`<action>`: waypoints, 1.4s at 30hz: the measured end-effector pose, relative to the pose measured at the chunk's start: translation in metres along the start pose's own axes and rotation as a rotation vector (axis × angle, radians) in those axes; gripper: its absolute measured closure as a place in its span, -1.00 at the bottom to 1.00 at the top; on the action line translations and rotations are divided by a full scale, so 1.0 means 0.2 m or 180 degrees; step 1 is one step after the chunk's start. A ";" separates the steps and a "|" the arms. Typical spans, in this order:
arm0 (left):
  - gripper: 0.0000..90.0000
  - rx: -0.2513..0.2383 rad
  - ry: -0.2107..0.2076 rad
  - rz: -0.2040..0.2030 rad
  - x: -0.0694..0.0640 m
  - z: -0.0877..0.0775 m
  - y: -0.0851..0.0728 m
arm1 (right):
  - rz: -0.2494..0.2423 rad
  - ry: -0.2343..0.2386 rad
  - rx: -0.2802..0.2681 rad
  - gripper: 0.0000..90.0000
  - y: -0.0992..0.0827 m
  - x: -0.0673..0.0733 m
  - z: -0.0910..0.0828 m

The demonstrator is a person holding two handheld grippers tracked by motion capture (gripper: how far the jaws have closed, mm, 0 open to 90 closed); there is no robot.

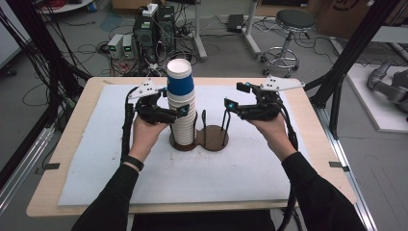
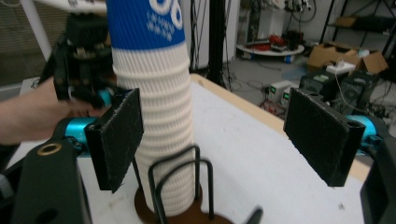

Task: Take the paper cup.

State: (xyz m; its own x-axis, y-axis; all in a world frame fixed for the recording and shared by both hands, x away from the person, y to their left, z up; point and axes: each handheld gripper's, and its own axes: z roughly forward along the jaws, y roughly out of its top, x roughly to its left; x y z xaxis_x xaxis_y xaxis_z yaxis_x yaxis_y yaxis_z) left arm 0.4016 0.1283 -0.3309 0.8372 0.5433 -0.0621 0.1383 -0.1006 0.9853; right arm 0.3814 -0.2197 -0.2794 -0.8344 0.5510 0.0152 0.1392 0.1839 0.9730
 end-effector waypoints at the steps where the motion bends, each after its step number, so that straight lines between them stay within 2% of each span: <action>1: -0.75 0.0000 0.0000 0.0000 0.00 0.00 0.00 | 0.0002 -0.0007 -0.0016 -0.54 0.02 0.00 0.01; 2: -0.75 0.0004 0.0007 0.0002 0.00 0.00 0.00 | 0.0031 0.0010 -0.0015 -0.54 0.04 0.01 0.02; 8: -0.75 -0.0014 -0.0004 0.0016 0.00 0.00 0.00 | -0.0107 0.0107 -0.0064 -0.54 0.16 0.09 0.13; 14: -0.75 0.0014 -0.0004 0.0032 0.00 0.01 0.00 | -0.0114 0.0199 -0.0057 -0.54 0.25 0.13 0.22; 15: -0.75 0.0009 -0.0003 0.0021 0.00 0.01 0.00 | -0.0105 0.0228 -0.0045 -0.56 0.28 0.14 0.26; 19: -0.75 0.0017 0.0000 0.0020 0.00 0.00 0.00 | -0.0033 0.0294 -0.0052 -0.56 0.33 0.16 0.32; 24: -0.75 0.0028 -0.0006 0.0035 0.00 0.01 0.01 | 0.0097 0.0311 -0.0004 -0.57 0.40 0.17 0.40; 34: -0.75 0.0034 -0.0010 0.0036 0.00 0.01 0.01 | 0.0169 0.0267 0.0140 -0.56 0.42 0.20 0.52; 35: -0.75 0.0035 -0.0003 0.0028 0.00 0.01 0.01 | 0.0182 0.0263 0.0141 -0.54 0.42 0.20 0.52; 37: -0.75 0.0035 0.0004 0.0031 0.00 0.01 0.01 | 0.0164 0.0343 0.0166 -0.35 0.42 0.20 0.53; 40: -0.75 0.0022 -0.0002 0.0030 0.00 0.01 0.01 | 0.0104 0.0244 0.0118 -0.33 0.43 0.22 0.53; 42: -0.75 0.0033 -0.0003 0.0033 0.00 0.01 0.01 | 0.0096 0.0235 0.0103 -0.33 0.43 0.23 0.53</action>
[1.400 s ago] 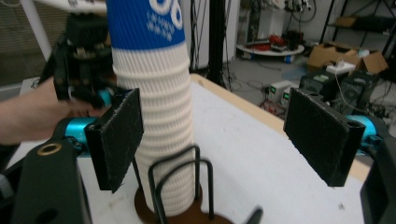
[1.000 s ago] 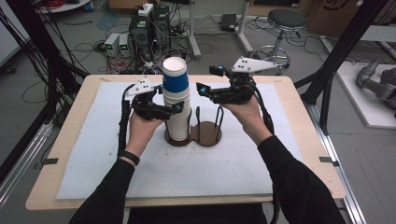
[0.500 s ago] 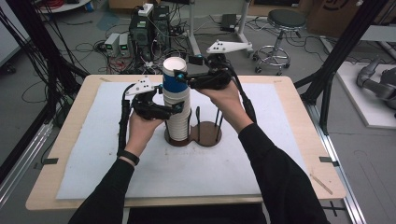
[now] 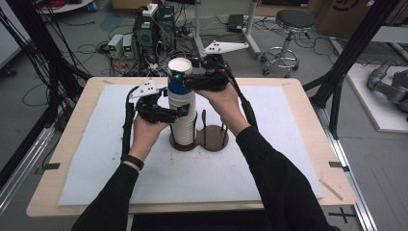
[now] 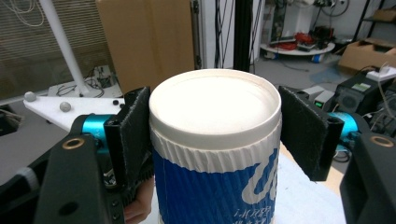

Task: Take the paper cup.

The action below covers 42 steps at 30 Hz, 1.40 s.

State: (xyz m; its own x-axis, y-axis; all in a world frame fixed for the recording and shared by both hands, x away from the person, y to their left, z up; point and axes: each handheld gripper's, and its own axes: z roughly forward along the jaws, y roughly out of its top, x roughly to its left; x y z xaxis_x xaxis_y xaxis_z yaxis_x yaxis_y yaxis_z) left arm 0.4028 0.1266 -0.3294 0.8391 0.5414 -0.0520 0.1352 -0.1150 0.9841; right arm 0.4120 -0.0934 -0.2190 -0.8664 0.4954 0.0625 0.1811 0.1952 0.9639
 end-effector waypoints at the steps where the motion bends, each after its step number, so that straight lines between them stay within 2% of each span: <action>1: -0.75 0.0005 0.0001 0.0011 0.00 0.00 0.00 | -0.0018 0.0009 -0.0076 -0.32 0.01 0.00 -0.01; 5: -0.75 0.0020 0.0000 0.0014 0.00 -0.01 0.00 | -0.0067 0.0045 -0.0180 -0.32 0.05 0.02 -0.04; 7: -0.75 0.0012 -0.0005 0.0013 0.00 0.00 0.00 | -0.0138 0.0046 -0.0268 -0.32 0.10 0.04 -0.07; 11: -0.75 0.0009 0.0001 0.0013 0.00 0.00 0.00 | -0.0139 0.0062 -0.0367 -0.32 0.14 0.05 -0.11; 12: -0.75 0.0010 0.0009 0.0003 0.00 0.00 0.00 | -0.0206 0.0042 -0.0440 -0.32 0.17 0.06 -0.14; 16: -0.75 0.0006 0.0028 0.0000 0.00 0.00 0.00 | -0.0255 0.0034 -0.0560 -0.32 0.22 0.07 -0.18; 17: -0.75 0.0007 0.0036 -0.0002 -0.01 0.00 0.00 | -0.0298 0.0006 -0.0640 -0.32 0.24 0.09 -0.22; 19: -0.75 0.0006 0.0036 -0.0002 -0.01 0.00 0.00 | -0.0331 0.0000 -0.0668 -0.32 0.25 0.10 -0.24; 20: -0.75 0.0013 0.0037 0.0001 0.00 0.00 0.00 | -0.0397 -0.0027 -0.0715 -0.32 0.27 0.12 -0.27; 24: -0.75 0.0028 0.0038 0.0013 -0.01 0.00 0.00 | -0.0447 -0.0021 -0.0805 -0.32 0.27 0.13 -0.35; 28: -0.75 0.0050 0.0094 0.0030 -0.02 0.00 0.01 | -0.0457 -0.0016 -0.0800 -0.32 0.25 0.13 -0.41; 29: -0.75 0.0066 0.0126 0.0066 -0.02 0.00 0.01 | -0.0513 -0.0104 -0.0767 -0.32 0.21 0.13 -0.47; 34: -0.75 0.0088 0.0142 0.0092 -0.03 0.00 0.01 | -0.0552 -0.0168 -0.0705 -0.32 0.10 0.11 -0.56; 37: -0.76 0.0007 0.0109 0.0044 -0.03 0.00 0.01 | -0.0518 -0.0205 -0.0681 -0.32 0.06 0.09 -0.60; 38: -0.76 -0.0015 0.0105 0.0025 -0.02 -0.01 0.01 | -0.0490 -0.0226 -0.0673 -0.32 0.01 0.08 -0.63; 40: -0.76 -0.0027 0.0090 -0.0007 -0.02 -0.02 0.02 | -0.0477 -0.0234 -0.0682 -0.32 -0.02 0.07 -0.65; 42: -0.76 -0.0078 0.0084 -0.0013 -0.02 -0.04 0.03 | -0.0398 -0.0255 -0.0689 -0.32 -0.09 0.04 -0.69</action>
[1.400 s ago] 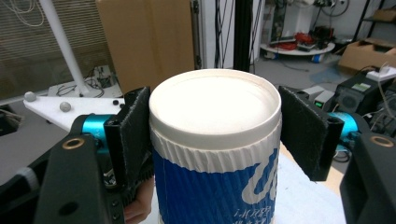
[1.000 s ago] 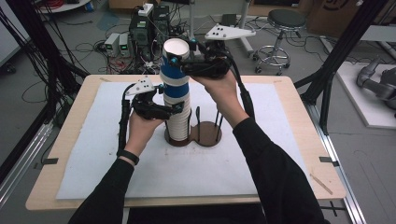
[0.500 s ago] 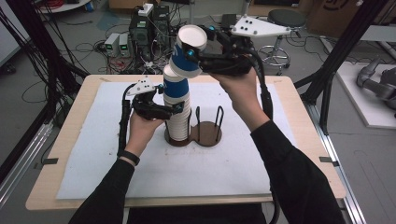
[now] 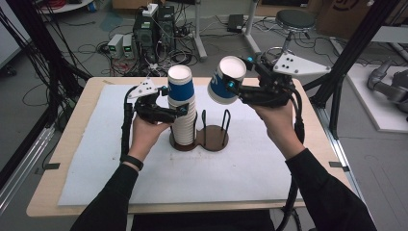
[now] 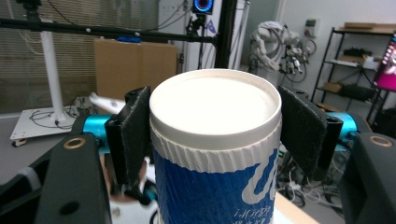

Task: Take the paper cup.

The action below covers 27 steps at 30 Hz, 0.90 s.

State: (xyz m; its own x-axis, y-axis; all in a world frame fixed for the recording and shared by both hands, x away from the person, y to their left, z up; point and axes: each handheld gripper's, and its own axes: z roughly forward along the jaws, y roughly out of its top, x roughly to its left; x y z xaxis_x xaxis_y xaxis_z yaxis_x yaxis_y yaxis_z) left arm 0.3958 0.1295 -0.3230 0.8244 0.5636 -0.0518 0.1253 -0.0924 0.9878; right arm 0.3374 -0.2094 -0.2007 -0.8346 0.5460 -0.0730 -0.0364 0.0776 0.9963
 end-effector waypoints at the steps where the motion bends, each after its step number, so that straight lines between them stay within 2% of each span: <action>1: -0.76 0.0000 0.0000 0.0000 0.00 0.00 0.00 | 0.0019 -0.0012 -0.0002 -0.32 -0.02 -0.01 -0.02; 4: -0.76 -0.0037 0.0006 0.0004 0.00 -0.02 0.01 | 0.0086 -0.0037 0.0013 -0.32 -0.09 -0.03 -0.06; 6: -0.76 -0.0019 0.0020 0.0036 0.00 -0.03 0.01 | 0.0115 -0.0084 0.0011 -0.32 -0.13 -0.03 -0.08; 13: -0.76 0.0036 0.0069 0.0050 -0.01 -0.06 0.02 | 0.0230 -0.0099 0.0093 -0.32 -0.27 -0.05 -0.14; 18: -0.76 0.0052 0.0073 0.0052 0.00 -0.06 0.01 | 0.0237 -0.0093 0.0149 -0.32 -0.36 -0.02 -0.19; 20: -0.76 0.0040 0.0070 0.0049 0.00 -0.05 0.01 | 0.0279 -0.0091 0.0180 -0.32 -0.42 0.00 -0.24; 21: -0.76 0.0040 0.0070 0.0049 0.00 -0.05 0.01 | 0.0279 -0.0091 0.0180 -0.32 -0.42 0.00 -0.24; 27: -0.76 0.0036 0.0074 0.0051 0.00 -0.04 0.01 | 0.0396 -0.0042 0.0242 -0.32 -0.56 0.03 -0.30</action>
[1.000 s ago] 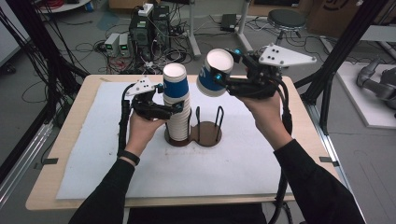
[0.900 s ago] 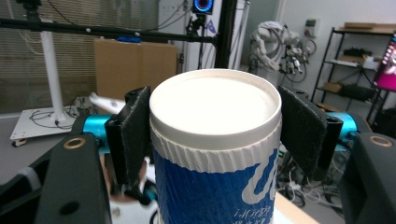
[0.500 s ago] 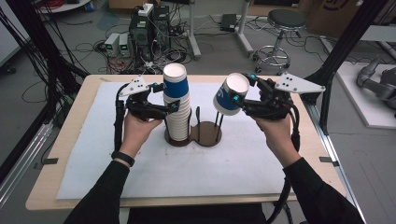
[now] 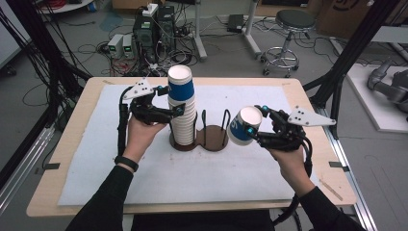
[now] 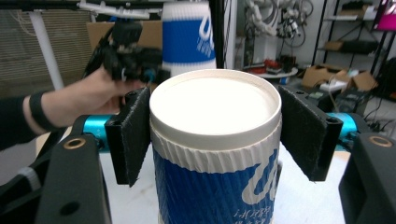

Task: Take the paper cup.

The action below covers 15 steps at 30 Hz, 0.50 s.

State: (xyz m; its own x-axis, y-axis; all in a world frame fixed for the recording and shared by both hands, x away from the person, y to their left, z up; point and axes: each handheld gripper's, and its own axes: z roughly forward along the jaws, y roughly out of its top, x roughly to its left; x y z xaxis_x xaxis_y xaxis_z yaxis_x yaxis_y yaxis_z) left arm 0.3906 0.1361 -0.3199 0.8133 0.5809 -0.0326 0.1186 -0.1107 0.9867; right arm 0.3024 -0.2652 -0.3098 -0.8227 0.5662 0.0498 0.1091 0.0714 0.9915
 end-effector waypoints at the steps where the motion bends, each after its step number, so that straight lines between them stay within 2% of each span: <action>1: -0.76 0.0003 0.0000 0.0006 0.00 0.00 0.00 | 0.0021 0.0003 0.0013 -0.32 -0.02 0.00 0.00; 3: -0.75 0.0002 -0.0004 0.0010 0.00 0.00 0.00 | 0.0074 0.0026 0.0042 -0.32 -0.07 0.01 -0.01; 4: -0.75 0.0001 -0.0004 0.0006 0.00 0.00 0.00 | 0.0123 0.0047 0.0086 -0.32 -0.13 0.02 -0.02; 6: -0.75 -0.0008 -0.0014 0.0006 0.00 0.00 0.00 | 0.0121 0.0047 0.0087 -0.32 -0.14 0.02 -0.02; 7: -0.75 -0.0005 -0.0015 0.0004 0.00 -0.01 0.00 | 0.0156 0.0051 0.0125 -0.32 -0.18 0.02 -0.02; 15: -0.75 -0.0007 -0.0021 -0.0019 0.01 0.00 0.00 | 0.0152 0.0071 0.0215 -0.32 -0.25 0.03 -0.01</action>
State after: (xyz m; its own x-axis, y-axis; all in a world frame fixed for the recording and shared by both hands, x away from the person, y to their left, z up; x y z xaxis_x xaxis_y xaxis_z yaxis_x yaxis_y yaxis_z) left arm 0.3910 0.1375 -0.3198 0.8164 0.5762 -0.0395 0.1222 -0.1055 0.9869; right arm 0.2904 -0.2663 -0.3591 -0.8279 0.5518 0.1002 0.1852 0.1004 0.9776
